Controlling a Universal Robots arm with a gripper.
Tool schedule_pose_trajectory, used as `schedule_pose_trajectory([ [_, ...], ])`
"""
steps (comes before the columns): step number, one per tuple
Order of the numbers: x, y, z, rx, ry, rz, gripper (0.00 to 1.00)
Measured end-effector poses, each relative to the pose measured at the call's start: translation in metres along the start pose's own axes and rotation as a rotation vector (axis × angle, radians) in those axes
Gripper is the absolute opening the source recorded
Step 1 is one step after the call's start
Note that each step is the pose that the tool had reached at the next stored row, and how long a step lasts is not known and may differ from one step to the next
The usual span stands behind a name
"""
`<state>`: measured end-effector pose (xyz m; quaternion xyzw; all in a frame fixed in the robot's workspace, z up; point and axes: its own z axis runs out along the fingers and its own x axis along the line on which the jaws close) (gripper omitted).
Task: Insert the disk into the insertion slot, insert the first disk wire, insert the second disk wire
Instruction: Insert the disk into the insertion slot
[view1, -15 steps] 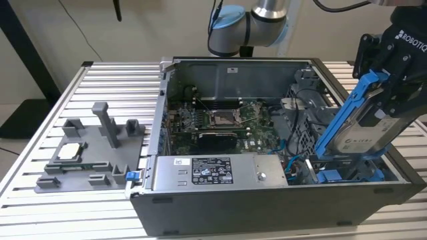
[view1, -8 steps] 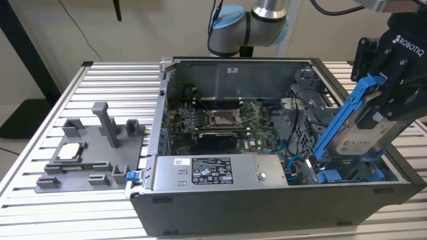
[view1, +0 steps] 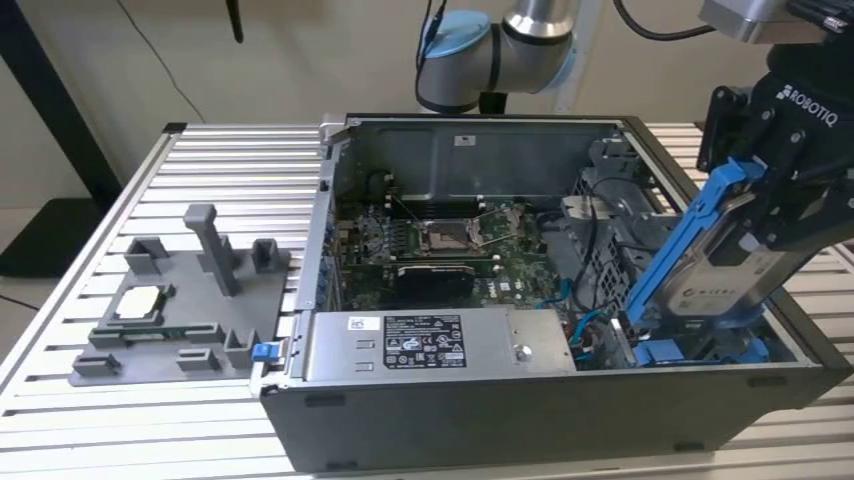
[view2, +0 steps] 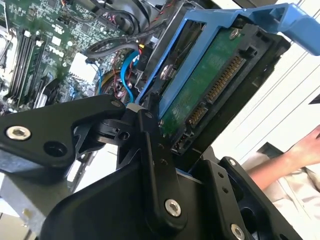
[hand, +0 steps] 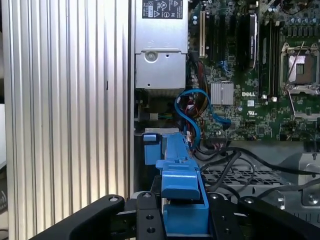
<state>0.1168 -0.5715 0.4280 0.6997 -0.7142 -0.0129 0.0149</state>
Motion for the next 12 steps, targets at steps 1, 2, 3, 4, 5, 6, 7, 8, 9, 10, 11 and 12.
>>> schedule_pose_trajectory([
  [1, 0.0, -0.0005, 0.0011, 0.0, 0.0, 0.0, 0.0],
  [2, 0.0, -0.001, 0.0024, 0.0, 0.0, 0.0, 0.0],
  [3, 0.0, -0.0016, 0.0035, 0.0, 0.0, 0.0, 0.0],
  [4, 0.0, -0.0022, 0.0046, 0.0, 0.0, 0.0, 0.0],
  [5, -0.0001, -0.0028, 0.0058, 0.0, -0.0001, 0.0, 0.0],
  [6, -0.0001, -0.0032, 0.007, 0.0, 0.0, 0.0, 0.0],
  [7, -0.0001, -0.0035, 0.0083, 0.0, -0.0001, 0.0, 0.0],
  [8, -0.0001, -0.0036, 0.0096, 0.0, 0.0, 0.0, 0.0],
  [9, -0.0001, -0.0037, 0.0108, 0.0, 0.0001, 0.0, 0.0],
  [10, -0.0001, -0.0038, 0.0124, 0.0, 0.0, 0.0, 0.0],
  [11, -0.0001, -0.0039, 0.0139, -0.0001, -0.0001, 0.0, 0.0],
  [12, -0.0001, -0.004, 0.0155, 0.0, -0.0002, 0.0, 0.0],
])
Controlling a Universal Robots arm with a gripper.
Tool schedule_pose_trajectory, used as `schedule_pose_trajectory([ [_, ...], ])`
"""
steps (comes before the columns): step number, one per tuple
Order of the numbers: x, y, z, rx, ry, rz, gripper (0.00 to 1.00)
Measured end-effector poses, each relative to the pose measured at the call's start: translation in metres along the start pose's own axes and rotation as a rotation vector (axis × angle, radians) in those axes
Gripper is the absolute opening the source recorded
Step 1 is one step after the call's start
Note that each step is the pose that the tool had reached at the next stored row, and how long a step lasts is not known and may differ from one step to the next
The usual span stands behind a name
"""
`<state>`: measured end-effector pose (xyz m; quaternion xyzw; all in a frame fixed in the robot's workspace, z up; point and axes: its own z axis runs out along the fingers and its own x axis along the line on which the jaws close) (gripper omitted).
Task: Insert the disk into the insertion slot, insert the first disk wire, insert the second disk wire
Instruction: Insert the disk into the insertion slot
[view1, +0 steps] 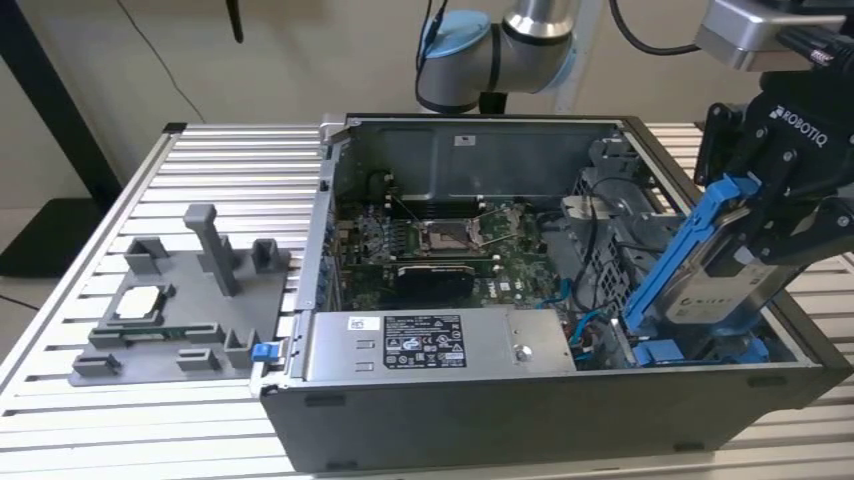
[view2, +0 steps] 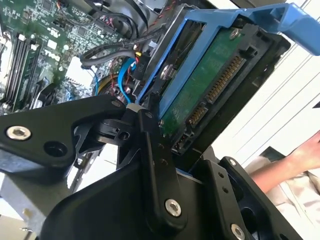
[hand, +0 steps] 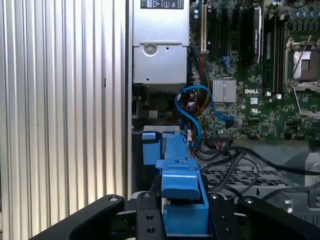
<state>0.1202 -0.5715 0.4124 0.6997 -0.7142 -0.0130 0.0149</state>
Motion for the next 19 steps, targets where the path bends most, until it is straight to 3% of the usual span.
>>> schedule_pose_trajectory([
  [18, -0.0006, -0.0011, 0.0272, -0.0002, -0.0112, 0.0, 0.0],
  [19, -0.0006, -0.001, 0.0276, -0.0004, -0.0111, 0.0, 1.0],
])
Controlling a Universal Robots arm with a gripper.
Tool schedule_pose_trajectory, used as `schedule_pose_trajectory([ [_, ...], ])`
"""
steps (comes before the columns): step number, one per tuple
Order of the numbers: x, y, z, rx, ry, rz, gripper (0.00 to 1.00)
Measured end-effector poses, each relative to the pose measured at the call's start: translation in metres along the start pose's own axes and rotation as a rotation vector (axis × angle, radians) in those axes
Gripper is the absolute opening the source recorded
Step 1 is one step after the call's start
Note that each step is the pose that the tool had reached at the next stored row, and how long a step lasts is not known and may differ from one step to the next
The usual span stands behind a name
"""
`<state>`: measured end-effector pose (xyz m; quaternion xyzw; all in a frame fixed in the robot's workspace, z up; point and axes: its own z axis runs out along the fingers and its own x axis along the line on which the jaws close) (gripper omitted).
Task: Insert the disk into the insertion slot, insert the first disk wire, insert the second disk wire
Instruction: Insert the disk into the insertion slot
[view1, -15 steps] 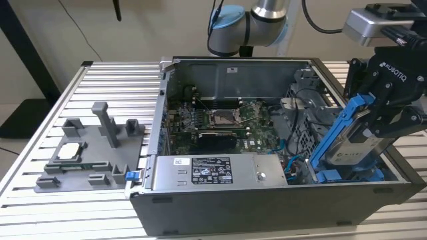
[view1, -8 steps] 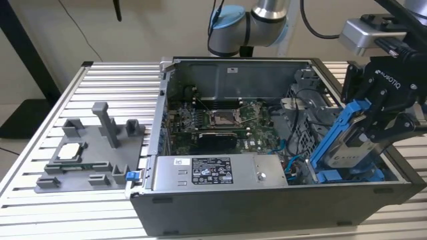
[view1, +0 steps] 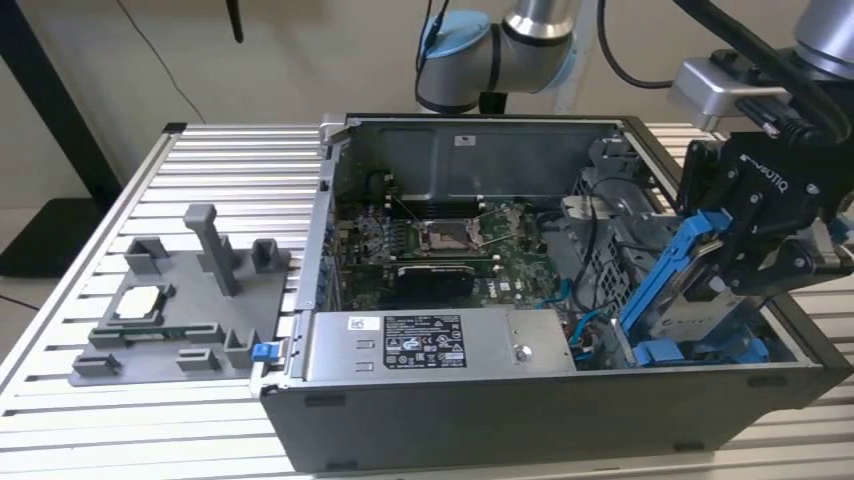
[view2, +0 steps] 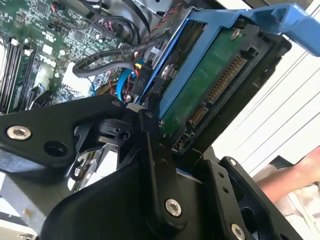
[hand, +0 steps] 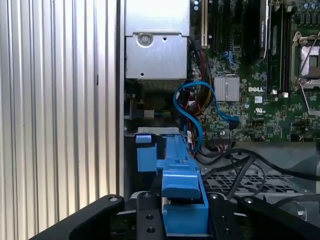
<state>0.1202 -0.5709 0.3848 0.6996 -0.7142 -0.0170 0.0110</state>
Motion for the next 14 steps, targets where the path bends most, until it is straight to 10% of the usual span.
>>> schedule_pose_trajectory([
  [14, -0.0043, 0.0003, -0.006, -0.0038, 0.0001, 0.0, 1.0],
])
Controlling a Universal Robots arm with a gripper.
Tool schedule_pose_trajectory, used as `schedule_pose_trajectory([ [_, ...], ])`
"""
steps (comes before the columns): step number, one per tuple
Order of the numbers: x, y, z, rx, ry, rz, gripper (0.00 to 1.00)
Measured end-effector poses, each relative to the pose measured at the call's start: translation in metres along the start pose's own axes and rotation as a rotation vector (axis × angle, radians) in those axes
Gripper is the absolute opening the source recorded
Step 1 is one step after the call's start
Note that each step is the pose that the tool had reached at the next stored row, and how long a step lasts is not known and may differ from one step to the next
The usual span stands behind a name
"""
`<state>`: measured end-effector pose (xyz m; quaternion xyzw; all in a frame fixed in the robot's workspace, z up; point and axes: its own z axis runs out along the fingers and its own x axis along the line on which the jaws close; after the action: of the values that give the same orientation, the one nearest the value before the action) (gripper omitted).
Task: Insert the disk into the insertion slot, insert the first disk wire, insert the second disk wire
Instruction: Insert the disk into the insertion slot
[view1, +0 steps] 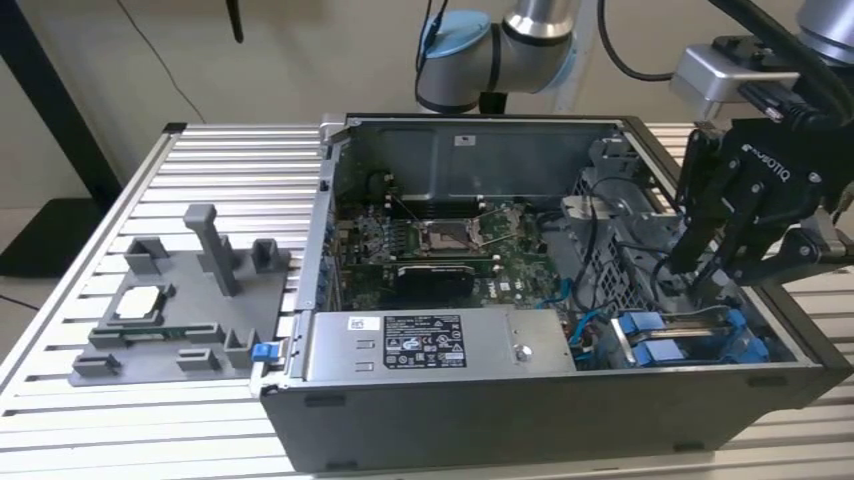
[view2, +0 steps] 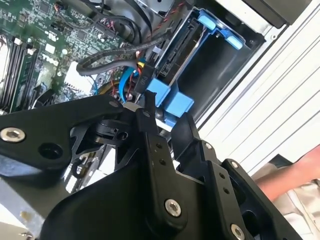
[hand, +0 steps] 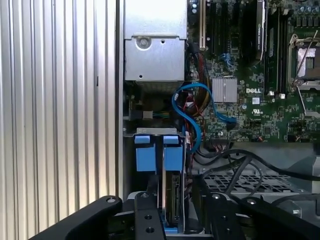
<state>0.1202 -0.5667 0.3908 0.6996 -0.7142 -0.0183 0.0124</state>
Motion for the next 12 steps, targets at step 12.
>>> schedule_pose_trajectory([
  [12, -0.0031, -0.0002, -0.0019, 0.0249, -0.0073, -0.002, 1.0],
])
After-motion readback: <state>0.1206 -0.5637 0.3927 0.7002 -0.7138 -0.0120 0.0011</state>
